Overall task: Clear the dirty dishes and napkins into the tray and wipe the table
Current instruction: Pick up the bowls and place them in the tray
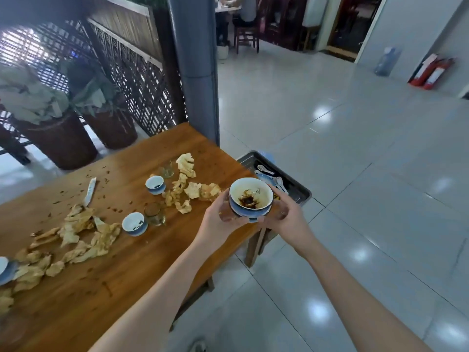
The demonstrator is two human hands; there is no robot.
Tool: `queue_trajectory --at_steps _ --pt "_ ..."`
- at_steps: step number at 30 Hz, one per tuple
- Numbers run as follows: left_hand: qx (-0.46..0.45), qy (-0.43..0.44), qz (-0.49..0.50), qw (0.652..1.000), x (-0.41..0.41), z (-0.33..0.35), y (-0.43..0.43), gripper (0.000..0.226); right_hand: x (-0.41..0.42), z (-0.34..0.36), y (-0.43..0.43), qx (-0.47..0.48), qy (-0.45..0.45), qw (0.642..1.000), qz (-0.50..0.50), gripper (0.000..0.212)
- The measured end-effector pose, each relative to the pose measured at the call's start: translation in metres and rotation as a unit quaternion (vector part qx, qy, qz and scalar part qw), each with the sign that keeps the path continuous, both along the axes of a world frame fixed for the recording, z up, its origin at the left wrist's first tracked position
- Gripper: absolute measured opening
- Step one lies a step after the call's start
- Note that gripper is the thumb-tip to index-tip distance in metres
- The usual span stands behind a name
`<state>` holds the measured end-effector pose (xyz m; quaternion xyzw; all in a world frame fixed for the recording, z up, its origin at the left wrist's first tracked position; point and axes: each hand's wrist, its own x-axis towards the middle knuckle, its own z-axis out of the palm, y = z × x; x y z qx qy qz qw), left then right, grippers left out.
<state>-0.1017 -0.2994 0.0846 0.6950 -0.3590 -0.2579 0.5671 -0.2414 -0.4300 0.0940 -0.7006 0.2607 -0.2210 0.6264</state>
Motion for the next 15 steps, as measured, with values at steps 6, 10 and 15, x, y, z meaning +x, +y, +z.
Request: queue_trajectory --at_steps 6,10,15 --pt "-0.010 0.000 -0.029 1.000 -0.007 -0.001 -0.058 0.064 -0.013 0.004 -0.045 -0.021 0.010 0.999 -0.040 0.072" --pt "-0.012 -0.005 -0.043 0.999 0.000 -0.003 -0.094 0.063 -0.009 0.001 -0.076 -0.009 0.018 0.998 -0.058 0.072" --pt "-0.008 0.008 -0.060 0.998 0.022 -0.004 -0.150 0.064 0.011 -0.001 -0.128 0.016 0.020 0.997 -0.079 0.077"
